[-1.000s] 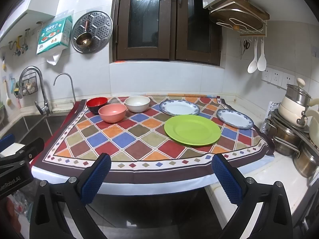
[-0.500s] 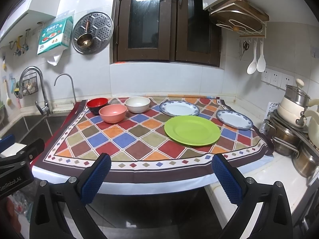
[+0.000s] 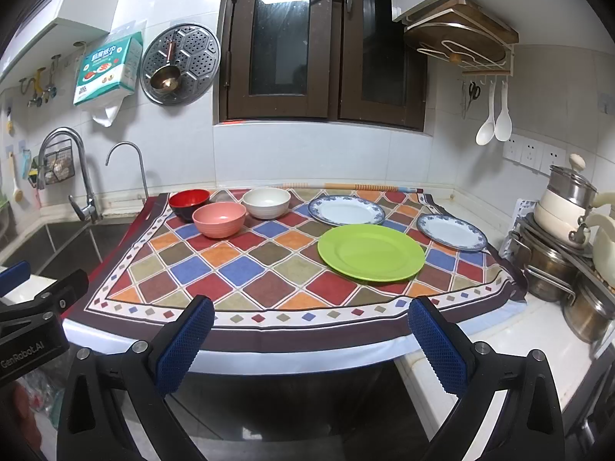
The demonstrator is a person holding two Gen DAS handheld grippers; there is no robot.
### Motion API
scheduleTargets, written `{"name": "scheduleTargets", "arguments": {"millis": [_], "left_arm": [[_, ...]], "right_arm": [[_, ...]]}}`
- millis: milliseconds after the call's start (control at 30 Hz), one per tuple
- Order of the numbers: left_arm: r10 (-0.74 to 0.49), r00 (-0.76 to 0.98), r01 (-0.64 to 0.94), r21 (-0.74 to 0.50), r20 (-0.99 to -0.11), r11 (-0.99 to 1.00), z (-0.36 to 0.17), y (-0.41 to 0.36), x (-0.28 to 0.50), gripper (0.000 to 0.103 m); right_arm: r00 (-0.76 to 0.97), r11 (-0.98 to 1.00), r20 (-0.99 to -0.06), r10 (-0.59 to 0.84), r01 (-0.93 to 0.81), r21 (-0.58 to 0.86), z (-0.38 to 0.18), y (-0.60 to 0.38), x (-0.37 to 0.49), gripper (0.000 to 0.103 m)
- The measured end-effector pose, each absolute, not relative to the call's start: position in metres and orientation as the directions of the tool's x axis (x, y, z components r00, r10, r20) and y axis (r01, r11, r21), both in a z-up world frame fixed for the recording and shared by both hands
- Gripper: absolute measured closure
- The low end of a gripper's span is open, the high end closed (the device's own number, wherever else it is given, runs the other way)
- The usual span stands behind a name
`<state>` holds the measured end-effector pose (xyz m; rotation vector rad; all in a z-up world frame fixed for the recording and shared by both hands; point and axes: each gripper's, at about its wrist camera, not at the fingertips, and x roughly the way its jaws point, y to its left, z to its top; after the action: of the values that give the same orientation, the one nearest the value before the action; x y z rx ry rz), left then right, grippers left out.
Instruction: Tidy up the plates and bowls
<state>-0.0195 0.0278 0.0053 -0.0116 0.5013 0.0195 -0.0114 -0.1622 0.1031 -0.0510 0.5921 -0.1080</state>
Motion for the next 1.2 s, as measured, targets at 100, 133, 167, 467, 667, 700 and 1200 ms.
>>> {"name": "scheduleTargets", "arguments": {"millis": [100, 133, 167, 467, 667, 700, 1200], "left_arm": [[0.016, 0.877, -0.022, -0.007, -0.480, 1.000, 0.005, 0.028, -0.019, 0.000], [0.016, 0.877, -0.022, -0.006, -0.481, 1.000, 0.005, 0.028, -0.020, 0.000], [0.016, 0.876, -0.022, -0.006, -0.481, 1.000, 0.006, 0.028, -0.019, 0.000], [0.015, 0.875, -0.022, -0.010, -0.484, 1.000, 0.002, 0.031, -0.022, 0.000], [0.015, 0.873, -0.022, -0.009, -0.488, 1.000, 0.000, 0.033, -0.022, 0.000], [0.015, 0.873, -0.022, -0.009, -0.488, 1.000, 0.000, 0.033, -0.021, 0.000], [-0.011, 0.860, 0.009, -0.007, -0.510, 1.000, -0.003, 0.039, -0.010, 0.000]], "right_arm": [[0.825, 0.993, -0.554, -0.116, 0.087, -0.079, 0.103, -0.162, -0.012, 0.001], [0.825, 0.993, -0.554, -0.116, 0.087, -0.080, 0.103, -0.162, -0.012, 0.001], [0.824, 0.993, -0.554, -0.116, 0.087, -0.079, 0.103, -0.162, -0.012, 0.001], [0.825, 0.993, -0.553, -0.118, 0.087, -0.081, 0.104, -0.162, -0.012, 0.001], [0.825, 0.993, -0.553, -0.118, 0.087, -0.081, 0.103, -0.162, -0.012, 0.001], [0.825, 0.993, -0.553, -0.118, 0.087, -0.081, 0.103, -0.162, -0.012, 0.001], [0.818, 0.992, -0.563, -0.120, 0.085, -0.089, 0.101, -0.156, -0.009, 0.001]]}}
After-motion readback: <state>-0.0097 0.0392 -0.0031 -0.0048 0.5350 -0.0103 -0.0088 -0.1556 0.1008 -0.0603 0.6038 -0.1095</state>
